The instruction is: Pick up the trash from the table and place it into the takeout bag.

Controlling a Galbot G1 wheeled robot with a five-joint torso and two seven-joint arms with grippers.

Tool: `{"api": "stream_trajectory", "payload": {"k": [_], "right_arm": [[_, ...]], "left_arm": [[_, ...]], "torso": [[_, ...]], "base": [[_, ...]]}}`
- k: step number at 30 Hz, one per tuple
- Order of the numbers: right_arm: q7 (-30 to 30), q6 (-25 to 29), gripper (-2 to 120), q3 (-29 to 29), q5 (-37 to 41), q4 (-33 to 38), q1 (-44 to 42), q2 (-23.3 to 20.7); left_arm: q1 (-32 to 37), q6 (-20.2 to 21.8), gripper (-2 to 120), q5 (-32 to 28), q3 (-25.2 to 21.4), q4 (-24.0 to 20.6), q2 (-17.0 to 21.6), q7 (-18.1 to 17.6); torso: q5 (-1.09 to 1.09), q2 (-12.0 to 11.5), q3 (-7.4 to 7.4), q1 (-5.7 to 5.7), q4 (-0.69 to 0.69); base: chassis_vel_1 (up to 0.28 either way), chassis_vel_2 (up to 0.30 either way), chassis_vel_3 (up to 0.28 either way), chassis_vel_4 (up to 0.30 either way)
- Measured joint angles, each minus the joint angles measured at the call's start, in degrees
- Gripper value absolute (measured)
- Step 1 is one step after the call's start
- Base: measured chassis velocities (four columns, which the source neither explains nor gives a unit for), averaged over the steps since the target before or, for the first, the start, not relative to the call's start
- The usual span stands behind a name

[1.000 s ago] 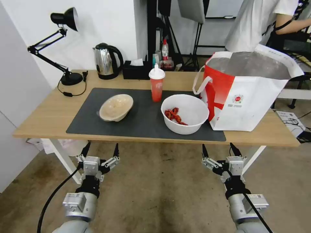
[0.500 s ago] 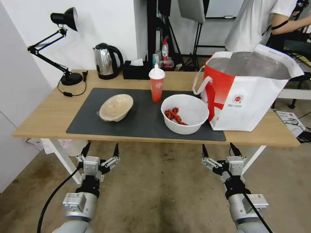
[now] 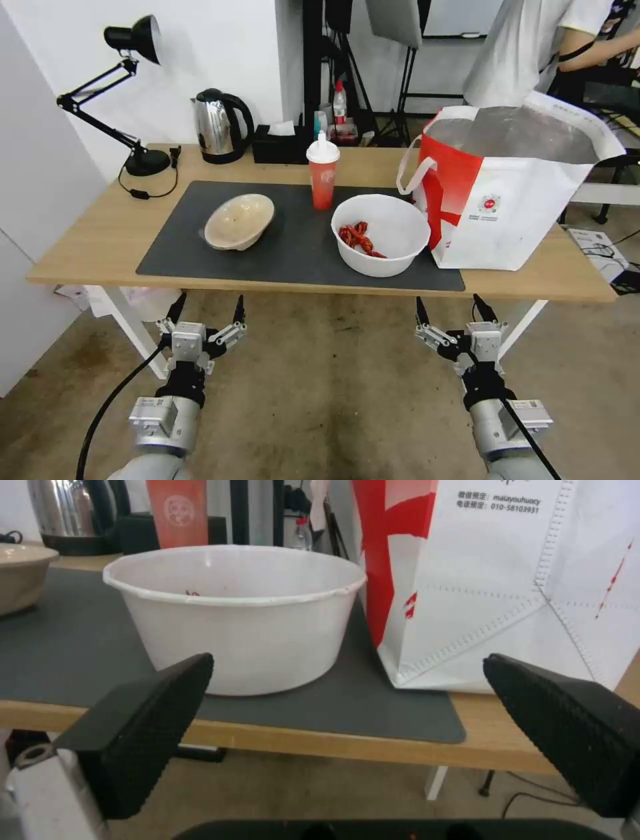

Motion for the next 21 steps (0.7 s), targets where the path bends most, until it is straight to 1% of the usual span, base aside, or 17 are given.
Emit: {"api": "stream_trajectory", "payload": {"k": [18, 19, 21], "right_arm": [[0.0, 0.0, 100, 0.0, 0.0, 0.0, 0.0, 0.0], [0.0, 0.0, 100, 0.0, 0.0, 0.0, 0.0, 0.0], [0.0, 0.0, 100, 0.0, 0.0, 0.0, 0.0, 0.0]], "left_arm": [[0.0, -0.1, 100, 0.0, 0.0, 0.1, 0.0, 0.0], [-0.1, -0.7, 100, 0.0, -0.1, 0.4, 0.0, 0.0], [-0.4, -3.7, 100, 0.0, -0.5, 2.1, -0.2, 0.0]], "torso": [[0.00, 0.0, 0.00, 0.00, 0.00], [0.01, 0.0, 0.00, 0.00, 0.00], [-0.01, 0.0, 0.00, 0.00, 0.00]], "base": [[0.000, 0.000, 0.000, 0.000], [0.000, 0.000, 0.000, 0.000], [0.000, 0.000, 0.000, 0.000]]}}
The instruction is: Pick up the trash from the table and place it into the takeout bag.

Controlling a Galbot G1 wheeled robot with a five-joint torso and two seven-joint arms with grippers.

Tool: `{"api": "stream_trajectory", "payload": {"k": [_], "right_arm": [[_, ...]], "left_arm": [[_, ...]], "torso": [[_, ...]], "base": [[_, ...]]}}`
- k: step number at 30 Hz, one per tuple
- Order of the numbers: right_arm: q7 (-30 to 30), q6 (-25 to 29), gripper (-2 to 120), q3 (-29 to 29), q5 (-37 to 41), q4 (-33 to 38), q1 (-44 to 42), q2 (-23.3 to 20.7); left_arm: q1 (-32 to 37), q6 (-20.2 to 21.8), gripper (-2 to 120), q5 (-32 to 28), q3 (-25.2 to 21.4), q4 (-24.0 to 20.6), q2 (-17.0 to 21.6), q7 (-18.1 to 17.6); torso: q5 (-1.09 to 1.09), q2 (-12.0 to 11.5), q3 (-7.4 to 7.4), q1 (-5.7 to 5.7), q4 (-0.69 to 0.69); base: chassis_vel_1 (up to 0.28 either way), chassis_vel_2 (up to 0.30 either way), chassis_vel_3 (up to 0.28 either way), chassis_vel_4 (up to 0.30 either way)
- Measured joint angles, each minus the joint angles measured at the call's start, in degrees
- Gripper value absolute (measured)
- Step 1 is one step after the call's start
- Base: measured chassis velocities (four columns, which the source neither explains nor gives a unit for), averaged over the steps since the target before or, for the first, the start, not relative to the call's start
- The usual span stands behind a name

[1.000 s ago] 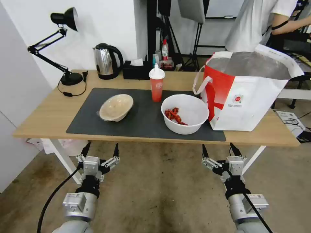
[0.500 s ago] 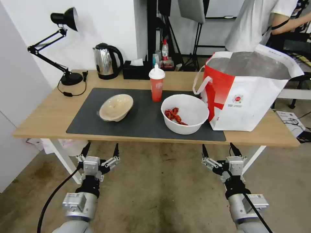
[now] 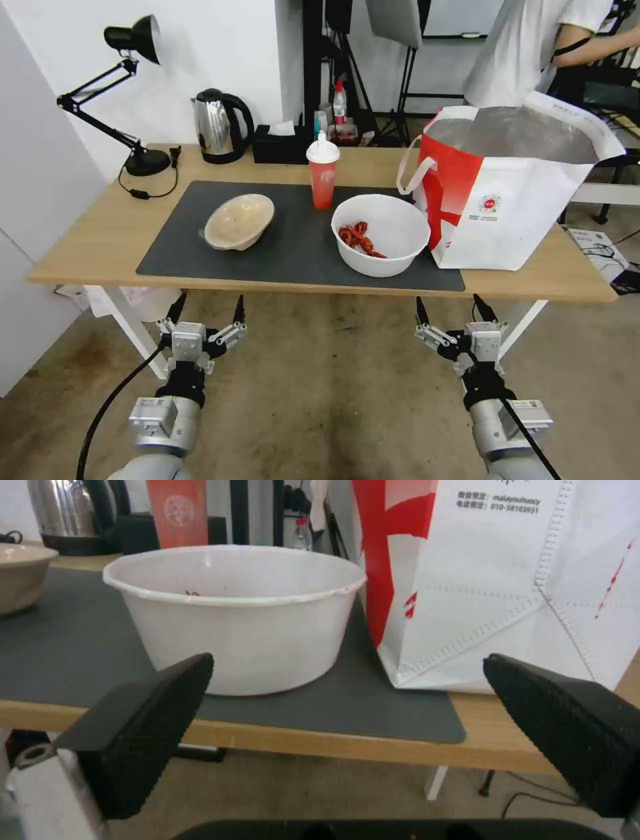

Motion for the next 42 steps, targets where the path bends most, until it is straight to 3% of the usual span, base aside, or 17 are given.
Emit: {"api": "stream_trajectory", "payload": {"k": [3, 8, 9, 12, 17, 42], "right_arm": [[0.1, 1.3, 100, -0.3, -0.8, -0.5, 0.0, -0.2], [1.3, 11.7, 100, -3.4, -7.6, -4.5, -0.4, -2.3], [1.3, 11.7, 100, -3.4, -7.6, -4.5, -0.4, -2.3], [1.2, 16.5, 100, -4.5, -9.7, -6.5, -0.6, -3.4], [0.7, 17.5, 100, -4.6, -9.4, -7.1, -0.4, -3.8], [0.6, 17.5, 100, -4.7, -8.8, -6.0, -0.1, -3.7]], "left_arm": [[-0.5, -3.8, 100, 0.0, -0.6, 2.0, -0.2, 0.0], [-1.7, -13.1, 100, 0.1, -1.9, 7.0, -0.7, 0.0], [-1.7, -13.1, 100, 0.1, -1.9, 7.0, -0.7, 0.0], [-2.4, -18.8, 100, 0.2, -2.8, 10.0, -1.0, 0.0], [-3.9, -26.3, 100, -0.8, -4.1, 13.7, -1.5, 0.9], [-3.8, -27.2, 100, -1.6, -4.3, 13.4, -1.0, 3.3]], "torso": [[0.00, 0.0, 0.00, 0.00, 0.00], [0.01, 0.0, 0.00, 0.00, 0.00], [0.01, 0.0, 0.00, 0.00, 0.00], [0.01, 0.0, 0.00, 0.00, 0.01], [-0.01, 0.0, 0.00, 0.00, 0.01], [0.01, 0.0, 0.00, 0.00, 0.00]], "base": [[0.000, 0.000, 0.000, 0.000], [0.000, 0.000, 0.000, 0.000], [0.000, 0.000, 0.000, 0.000], [0.000, 0.000, 0.000, 0.000], [0.000, 0.000, 0.000, 0.000], [0.000, 0.000, 0.000, 0.000]]}}
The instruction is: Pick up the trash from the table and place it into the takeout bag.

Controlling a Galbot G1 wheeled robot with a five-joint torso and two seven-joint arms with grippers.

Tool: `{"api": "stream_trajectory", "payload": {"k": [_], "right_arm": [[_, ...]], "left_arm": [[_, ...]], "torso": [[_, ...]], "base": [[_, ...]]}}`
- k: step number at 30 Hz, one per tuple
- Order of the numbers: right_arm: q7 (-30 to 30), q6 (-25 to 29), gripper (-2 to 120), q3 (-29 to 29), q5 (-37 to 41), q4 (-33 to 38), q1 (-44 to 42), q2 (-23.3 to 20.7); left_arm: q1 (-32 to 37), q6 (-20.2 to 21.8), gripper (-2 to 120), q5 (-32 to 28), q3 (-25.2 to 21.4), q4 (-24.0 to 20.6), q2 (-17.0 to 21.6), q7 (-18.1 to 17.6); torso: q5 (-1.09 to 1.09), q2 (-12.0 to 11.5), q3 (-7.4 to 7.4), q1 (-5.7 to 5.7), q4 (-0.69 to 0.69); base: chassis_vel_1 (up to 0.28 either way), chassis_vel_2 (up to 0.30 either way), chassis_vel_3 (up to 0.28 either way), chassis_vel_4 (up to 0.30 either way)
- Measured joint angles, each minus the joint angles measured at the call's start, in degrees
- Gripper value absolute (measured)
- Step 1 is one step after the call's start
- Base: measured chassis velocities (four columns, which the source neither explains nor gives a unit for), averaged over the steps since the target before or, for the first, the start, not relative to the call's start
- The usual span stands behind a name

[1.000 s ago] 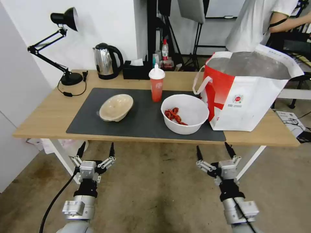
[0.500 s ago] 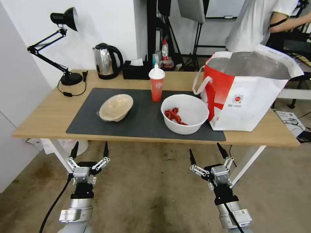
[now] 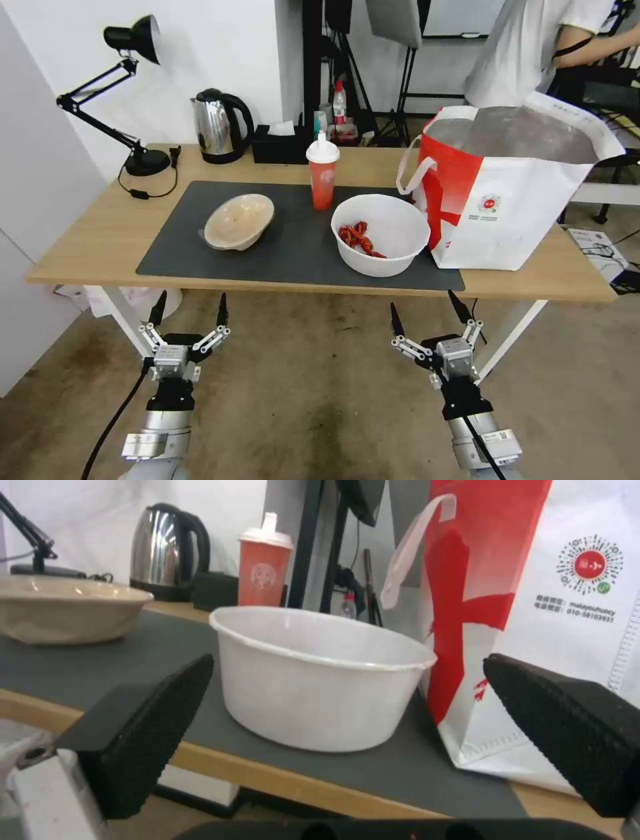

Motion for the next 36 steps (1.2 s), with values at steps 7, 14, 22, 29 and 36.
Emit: {"api": "stream_trajectory", "payload": {"k": [7, 14, 22, 29, 36], "right_arm": [[-0.5, -0.3, 100, 0.0, 2.3, 1.3, 0.0, -0.2], [-1.2, -2.4, 100, -0.2, 4.9, 3.4, -0.1, -0.8], [-2.9, -7.8, 100, -1.2, 6.6, 7.7, 0.1, -2.5], [-5.0, -15.9, 100, -2.0, 7.6, 13.5, 1.3, -6.2], [-6.5, -25.4, 100, -2.3, 10.9, 17.2, 3.8, -8.6]], "left_arm": [[0.1, -0.6, 100, 1.2, -0.7, -0.8, 0.1, 2.0], [0.8, -1.0, 100, 1.7, -0.9, -1.9, 0.1, 3.6], [0.8, -1.0, 100, 1.7, -0.8, -2.1, 0.0, 3.8], [0.9, -1.1, 100, 2.2, -0.1, -2.1, -0.4, 3.8], [1.0, -1.1, 100, 2.8, 0.6, -1.9, -0.6, 3.8]], "torso": [[0.00, 0.0, 0.00, 0.00, 0.00], [0.00, 0.0, 0.00, 0.00, 0.00], [0.00, 0.0, 0.00, 0.00, 0.00], [0.00, 0.0, 0.00, 0.00, 0.00], [0.00, 0.0, 0.00, 0.00, 0.00]], "base": [[0.000, 0.000, 0.000, 0.000], [0.000, 0.000, 0.000, 0.000], [0.000, 0.000, 0.000, 0.000], [0.000, 0.000, 0.000, 0.000], [0.000, 0.000, 0.000, 0.000]]}}
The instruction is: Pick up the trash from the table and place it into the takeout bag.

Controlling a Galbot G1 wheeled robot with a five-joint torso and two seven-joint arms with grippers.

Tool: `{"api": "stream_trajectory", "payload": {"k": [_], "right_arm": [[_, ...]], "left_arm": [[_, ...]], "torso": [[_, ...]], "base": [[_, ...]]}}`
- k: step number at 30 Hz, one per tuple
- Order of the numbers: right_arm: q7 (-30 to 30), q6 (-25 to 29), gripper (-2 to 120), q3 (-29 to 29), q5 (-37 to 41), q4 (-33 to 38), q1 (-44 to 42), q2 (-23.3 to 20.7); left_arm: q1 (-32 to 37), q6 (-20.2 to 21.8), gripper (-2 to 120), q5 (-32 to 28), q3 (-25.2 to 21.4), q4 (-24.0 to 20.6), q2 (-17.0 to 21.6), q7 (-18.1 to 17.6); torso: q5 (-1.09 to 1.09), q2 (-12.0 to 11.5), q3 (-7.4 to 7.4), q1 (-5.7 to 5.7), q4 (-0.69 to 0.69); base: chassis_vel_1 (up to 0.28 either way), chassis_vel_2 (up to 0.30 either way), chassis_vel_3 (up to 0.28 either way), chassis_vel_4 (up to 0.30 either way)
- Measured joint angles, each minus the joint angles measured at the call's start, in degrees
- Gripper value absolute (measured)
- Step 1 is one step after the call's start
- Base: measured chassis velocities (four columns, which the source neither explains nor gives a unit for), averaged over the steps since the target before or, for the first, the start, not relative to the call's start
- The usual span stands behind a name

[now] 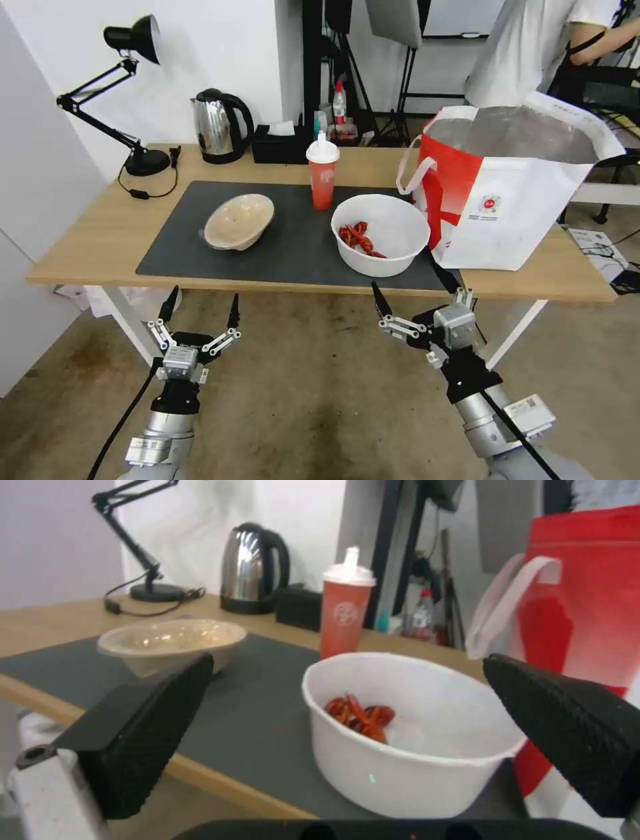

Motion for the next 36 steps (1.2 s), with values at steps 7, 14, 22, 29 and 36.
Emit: {"api": "stream_trajectory", "payload": {"k": [7, 14, 22, 29, 36], "right_arm": [[-2.5, -10.6, 100, 0.3, 4.0, 0.5, 4.5, -2.9], [-4.0, -14.0, 100, 0.3, 6.7, -1.4, 11.5, -6.6], [-4.3, -14.4, 100, 0.2, 10.2, -5.6, 17.8, -10.0], [-4.9, -15.0, 100, -0.1, 13.1, -8.5, 24.2, -11.4], [-5.0, -20.7, 100, -1.9, 17.1, -9.8, 29.0, -12.9]], "left_arm": [[0.0, 0.0, 100, 0.4, 0.7, 0.6, -0.2, 0.0], [-0.2, -0.1, 100, 0.9, 1.0, 1.3, -0.5, -0.1], [-0.5, -0.1, 100, 1.2, 0.9, 2.3, -0.9, -0.1], [-0.8, -0.1, 100, 1.7, 0.9, 2.9, -1.5, -0.1], [-0.9, 0.0, 100, 2.0, 0.6, 3.3, -2.0, -0.1]], "torso": [[0.00, 0.0, 0.00, 0.00, 0.00], [0.01, 0.0, 0.00, 0.00, 0.00], [0.01, 0.0, 0.00, 0.00, 0.00], [0.01, 0.0, 0.00, 0.00, 0.00], [0.00, 0.0, 0.00, 0.00, 0.00]], "base": [[0.000, 0.000, 0.000, 0.000], [0.000, 0.000, 0.000, 0.000], [0.000, 0.000, 0.000, 0.000], [0.000, 0.000, 0.000, 0.000], [0.000, 0.000, 0.000, 0.000]]}}
